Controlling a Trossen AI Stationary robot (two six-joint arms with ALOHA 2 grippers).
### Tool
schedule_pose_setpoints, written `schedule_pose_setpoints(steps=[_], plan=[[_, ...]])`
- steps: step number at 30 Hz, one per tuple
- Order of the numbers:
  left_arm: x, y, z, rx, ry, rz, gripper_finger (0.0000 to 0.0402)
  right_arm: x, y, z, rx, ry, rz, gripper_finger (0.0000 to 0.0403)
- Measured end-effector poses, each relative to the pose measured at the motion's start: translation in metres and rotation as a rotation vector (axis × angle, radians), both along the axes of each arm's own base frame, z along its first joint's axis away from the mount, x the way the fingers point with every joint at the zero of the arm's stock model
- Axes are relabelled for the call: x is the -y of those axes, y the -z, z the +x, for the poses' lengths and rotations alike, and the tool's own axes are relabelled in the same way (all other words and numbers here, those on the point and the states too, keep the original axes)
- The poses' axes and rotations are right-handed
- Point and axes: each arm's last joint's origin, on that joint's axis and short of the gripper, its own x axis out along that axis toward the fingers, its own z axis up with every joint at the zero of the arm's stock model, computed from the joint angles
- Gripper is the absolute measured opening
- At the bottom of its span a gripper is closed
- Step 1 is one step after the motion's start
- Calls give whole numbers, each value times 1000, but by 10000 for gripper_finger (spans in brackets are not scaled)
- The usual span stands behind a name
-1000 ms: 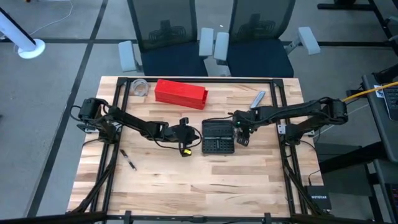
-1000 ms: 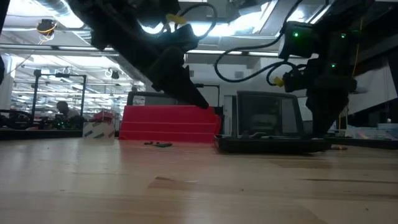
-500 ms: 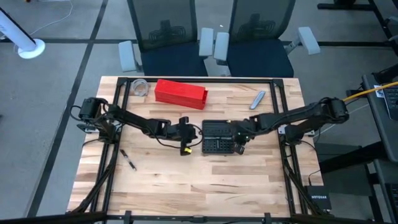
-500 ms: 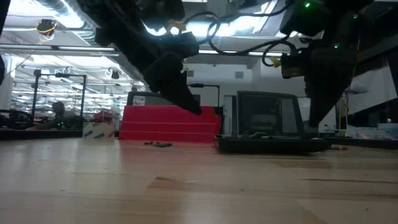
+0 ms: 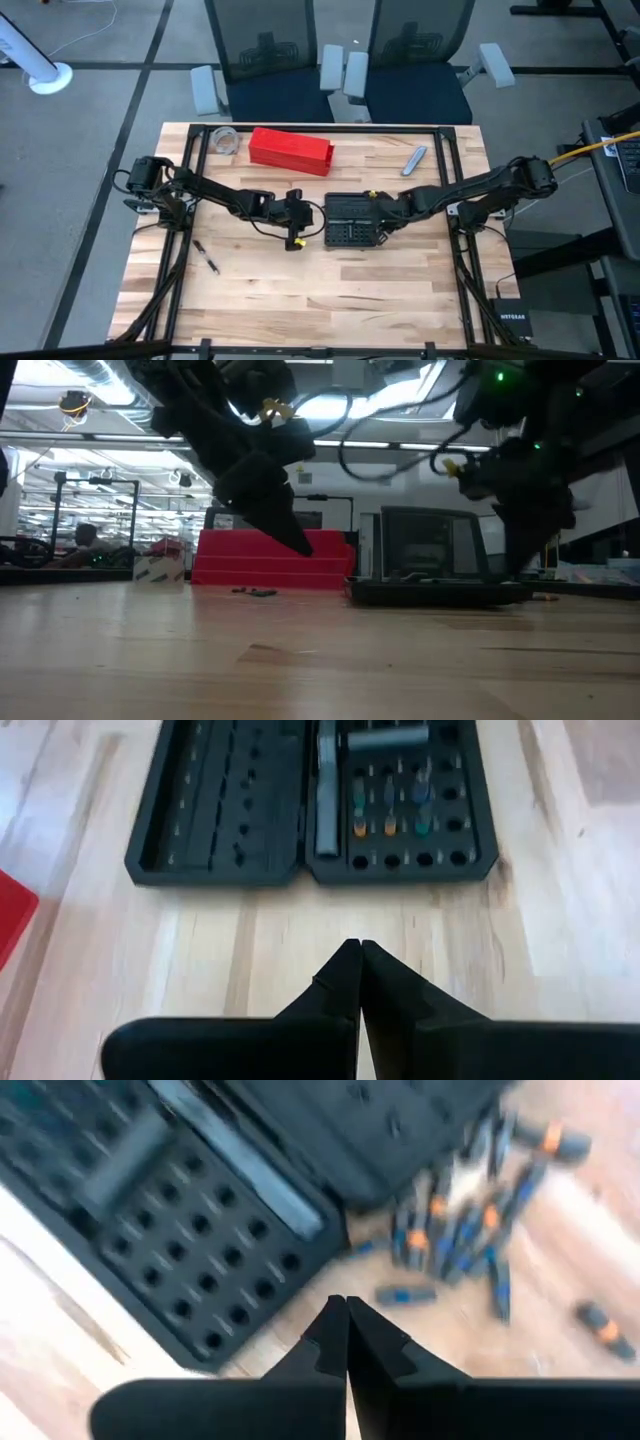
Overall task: Prefit tool cases
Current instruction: Remove the screwdriver bit from the tool case
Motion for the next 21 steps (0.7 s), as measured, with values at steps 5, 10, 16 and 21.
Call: schedule_pose_setpoints(steps=[5, 10, 16, 21], plan=[[0, 7, -6, -56, -8, -3, 0, -2, 12, 5, -39, 9, 37, 1], [-1, 14, -12, -85, -45, -32, 0, -3, 20, 19, 35, 11, 36, 0], [-1, 24, -20, -98, -80, -62, 0, -4, 22, 29, 111, -13, 63, 0], [-1, 29, -24, -94, -89, -70, 0, -5, 11, 31, 84, -90, 47, 0]])
